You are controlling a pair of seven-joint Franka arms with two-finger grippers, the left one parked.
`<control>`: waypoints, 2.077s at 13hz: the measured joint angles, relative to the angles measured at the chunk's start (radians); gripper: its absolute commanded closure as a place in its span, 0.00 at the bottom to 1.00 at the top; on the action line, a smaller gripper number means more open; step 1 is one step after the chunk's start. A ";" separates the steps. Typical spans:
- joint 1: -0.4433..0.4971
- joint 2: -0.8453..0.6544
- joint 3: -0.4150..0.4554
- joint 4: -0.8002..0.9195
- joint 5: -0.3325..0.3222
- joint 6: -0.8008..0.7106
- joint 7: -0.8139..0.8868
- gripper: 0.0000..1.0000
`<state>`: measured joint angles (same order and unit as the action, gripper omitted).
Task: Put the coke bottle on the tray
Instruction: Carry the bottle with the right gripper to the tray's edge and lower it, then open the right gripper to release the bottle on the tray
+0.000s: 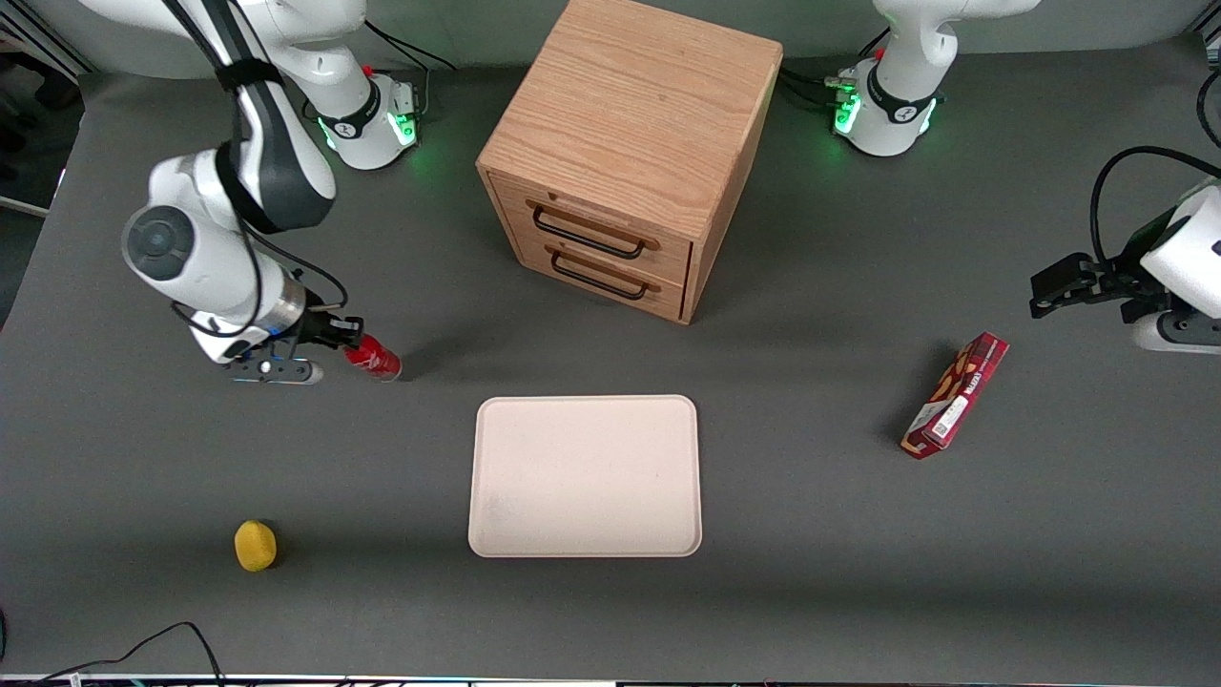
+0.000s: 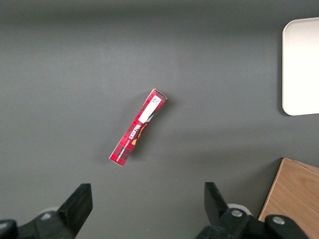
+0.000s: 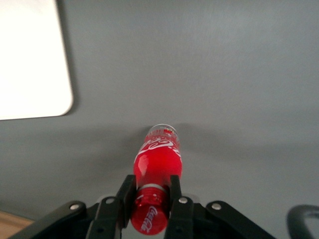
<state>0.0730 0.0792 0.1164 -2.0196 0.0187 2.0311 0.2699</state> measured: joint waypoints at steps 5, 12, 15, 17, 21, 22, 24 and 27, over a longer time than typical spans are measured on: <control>0.000 0.068 0.001 0.489 0.000 -0.385 0.001 1.00; 0.043 0.565 0.114 1.087 0.000 -0.317 0.266 1.00; 0.084 0.708 0.137 1.110 -0.059 -0.108 0.399 1.00; 0.101 0.794 0.154 1.119 -0.116 -0.046 0.449 1.00; 0.108 0.893 0.185 1.119 -0.200 -0.033 0.481 1.00; 0.108 0.894 0.187 1.121 -0.202 -0.034 0.481 1.00; 0.108 0.893 0.189 1.122 -0.203 -0.048 0.481 0.09; 0.108 0.893 0.197 1.122 -0.253 -0.051 0.481 0.00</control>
<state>0.1807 0.9718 0.3137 -0.8971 -0.2342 1.9802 0.7514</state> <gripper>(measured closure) 0.502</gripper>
